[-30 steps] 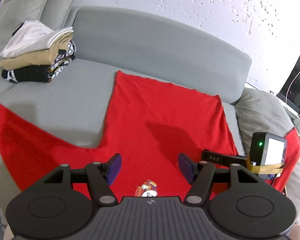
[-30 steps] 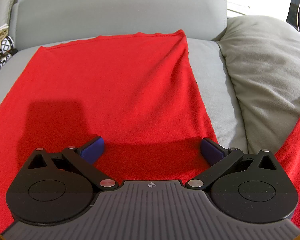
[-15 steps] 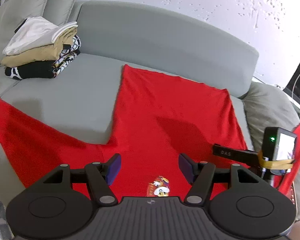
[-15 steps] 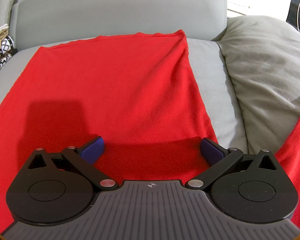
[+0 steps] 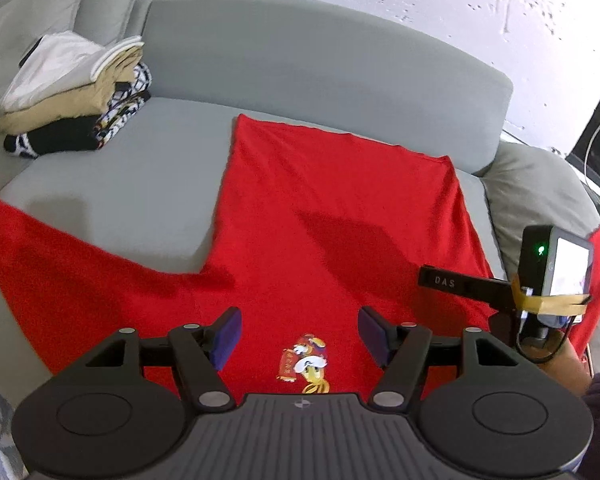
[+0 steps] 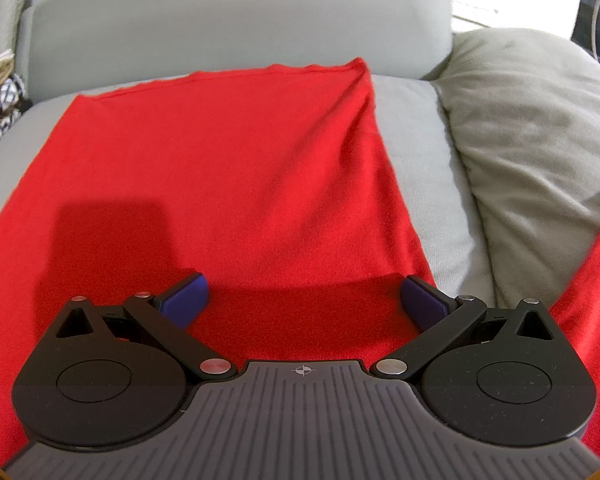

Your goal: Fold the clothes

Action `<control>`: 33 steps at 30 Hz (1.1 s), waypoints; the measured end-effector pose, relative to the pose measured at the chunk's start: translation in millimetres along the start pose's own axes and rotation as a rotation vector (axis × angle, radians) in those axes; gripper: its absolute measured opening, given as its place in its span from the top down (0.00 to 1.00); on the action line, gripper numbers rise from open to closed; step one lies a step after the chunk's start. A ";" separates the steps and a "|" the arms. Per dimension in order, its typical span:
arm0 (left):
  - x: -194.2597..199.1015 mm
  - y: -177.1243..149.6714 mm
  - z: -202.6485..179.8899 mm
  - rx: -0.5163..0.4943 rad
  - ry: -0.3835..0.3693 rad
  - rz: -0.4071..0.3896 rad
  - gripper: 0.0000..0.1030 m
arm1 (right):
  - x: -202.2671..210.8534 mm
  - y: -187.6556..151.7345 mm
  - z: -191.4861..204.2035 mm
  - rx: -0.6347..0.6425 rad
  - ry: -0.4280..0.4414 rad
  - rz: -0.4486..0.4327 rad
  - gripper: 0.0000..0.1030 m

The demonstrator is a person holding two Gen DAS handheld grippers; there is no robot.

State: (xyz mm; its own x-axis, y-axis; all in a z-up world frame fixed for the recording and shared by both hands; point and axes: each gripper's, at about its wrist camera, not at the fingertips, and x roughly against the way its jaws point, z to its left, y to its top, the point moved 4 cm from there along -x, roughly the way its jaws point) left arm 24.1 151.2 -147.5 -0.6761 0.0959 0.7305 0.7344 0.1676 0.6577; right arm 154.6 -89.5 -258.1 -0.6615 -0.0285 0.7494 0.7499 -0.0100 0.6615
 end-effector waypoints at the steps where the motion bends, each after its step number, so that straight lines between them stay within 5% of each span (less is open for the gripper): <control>1: 2.4 2.0 -3.5 -0.004 -0.001 -0.002 0.37 | 11.1 1.2 -1.8 -0.017 0.010 -0.003 0.00; 5: 14.6 8.6 -24.5 -0.050 0.001 0.020 0.34 | 93.8 9.1 -24.2 -0.082 0.064 -0.072 0.00; 10: 41.2 12.4 -62.0 -0.142 -0.085 0.062 0.24 | 236.6 15.1 -93.2 -0.256 0.165 -0.219 0.00; 15: 47.2 10.3 -96.0 -0.209 -0.136 0.077 0.09 | 339.3 16.9 -171.0 -0.299 0.040 -0.464 0.00; 19: 16.9 4.2 -119.2 -0.172 -0.123 0.073 0.11 | 320.0 9.5 -233.4 -0.397 -0.053 -0.428 0.00; 23: -3.9 -2.9 -144.7 -0.197 -0.116 0.069 0.21 | 240.3 5.6 -298.9 -0.557 -0.096 -0.176 0.09; 25: -11.1 -3.7 -153.6 -0.222 -0.106 0.072 0.25 | 208.4 8.2 -327.9 -0.621 -0.092 -0.133 0.19; 29: -24.7 -3.9 -158.4 -0.205 -0.098 0.099 0.41 | 160.2 23.2 -381.0 -0.805 0.032 -0.169 0.31; 31: -29.1 -6.8 -157.6 -0.183 -0.106 0.125 0.55 | 137.0 30.2 -404.4 -0.888 0.061 -0.187 0.46; 33: -30.2 -10.9 -158.6 -0.168 -0.130 0.152 0.56 | 114.9 37.7 -422.0 -0.927 0.062 -0.196 0.48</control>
State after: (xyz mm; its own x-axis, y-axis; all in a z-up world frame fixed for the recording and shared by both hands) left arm 45.9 -9.2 -147.6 -0.5512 0.2343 0.8008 0.8204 -0.0228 0.5714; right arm 111.6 -514.9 -158.9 -0.7948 0.0049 0.6068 0.3536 -0.8090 0.4696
